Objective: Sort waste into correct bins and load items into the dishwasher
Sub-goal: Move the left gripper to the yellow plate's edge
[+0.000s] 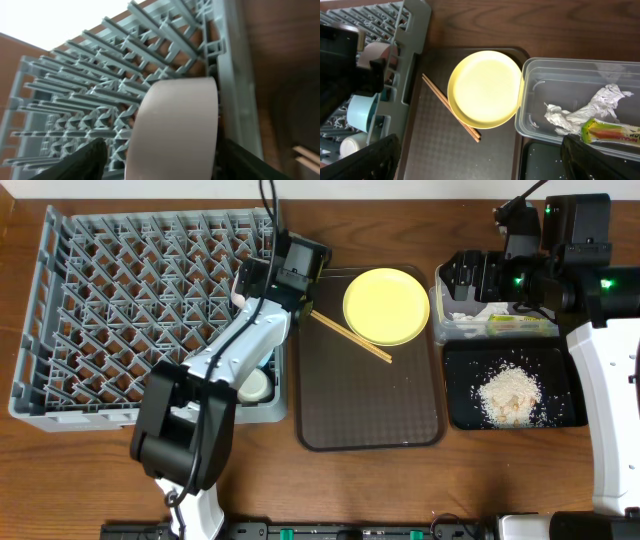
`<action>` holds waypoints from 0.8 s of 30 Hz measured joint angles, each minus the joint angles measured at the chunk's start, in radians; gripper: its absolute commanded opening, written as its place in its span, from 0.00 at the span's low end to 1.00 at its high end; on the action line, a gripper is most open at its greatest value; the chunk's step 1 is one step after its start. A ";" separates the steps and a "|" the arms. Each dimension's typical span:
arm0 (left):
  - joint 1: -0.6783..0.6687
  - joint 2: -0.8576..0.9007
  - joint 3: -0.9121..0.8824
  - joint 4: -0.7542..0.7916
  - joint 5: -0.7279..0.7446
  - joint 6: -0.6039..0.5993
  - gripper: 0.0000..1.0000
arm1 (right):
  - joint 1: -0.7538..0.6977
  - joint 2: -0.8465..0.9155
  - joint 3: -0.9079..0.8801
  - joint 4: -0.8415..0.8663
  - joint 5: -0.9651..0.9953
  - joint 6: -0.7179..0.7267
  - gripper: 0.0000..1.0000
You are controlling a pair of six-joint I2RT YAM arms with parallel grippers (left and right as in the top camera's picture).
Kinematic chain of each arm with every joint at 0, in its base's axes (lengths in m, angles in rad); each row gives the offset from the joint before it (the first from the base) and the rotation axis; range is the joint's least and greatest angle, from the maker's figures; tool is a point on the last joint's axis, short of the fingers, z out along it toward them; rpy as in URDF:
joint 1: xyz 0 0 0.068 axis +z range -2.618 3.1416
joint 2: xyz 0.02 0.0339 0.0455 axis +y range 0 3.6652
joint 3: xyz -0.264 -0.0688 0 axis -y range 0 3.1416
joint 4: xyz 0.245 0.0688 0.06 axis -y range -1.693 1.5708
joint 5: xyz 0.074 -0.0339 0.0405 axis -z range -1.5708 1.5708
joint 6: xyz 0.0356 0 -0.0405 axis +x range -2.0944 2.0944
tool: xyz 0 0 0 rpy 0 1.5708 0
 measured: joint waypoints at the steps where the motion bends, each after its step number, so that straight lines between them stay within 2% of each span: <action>1: 0.001 -0.009 0.000 0.003 0.036 -0.010 0.80 | 0.000 0.000 0.000 0.000 0.000 0.000 0.99; 7: -0.014 -0.083 0.000 -0.015 0.260 -0.025 0.81 | 0.000 0.000 0.000 0.000 0.000 0.000 0.99; 12: -0.021 -0.208 0.000 -0.025 0.546 -0.044 0.81 | 0.000 0.000 0.000 0.000 0.000 0.000 0.99; 17: -0.034 -0.232 0.002 -0.089 0.698 -0.242 0.81 | 0.000 0.000 0.000 0.000 0.000 0.000 0.99; 21: -0.039 -0.161 0.002 -0.106 0.754 -0.417 0.81 | 0.000 0.000 0.000 0.000 0.000 0.000 0.99; 24: -0.056 -0.097 0.002 -0.103 0.771 -0.488 0.78 | 0.000 0.000 0.000 -0.001 0.000 0.000 0.99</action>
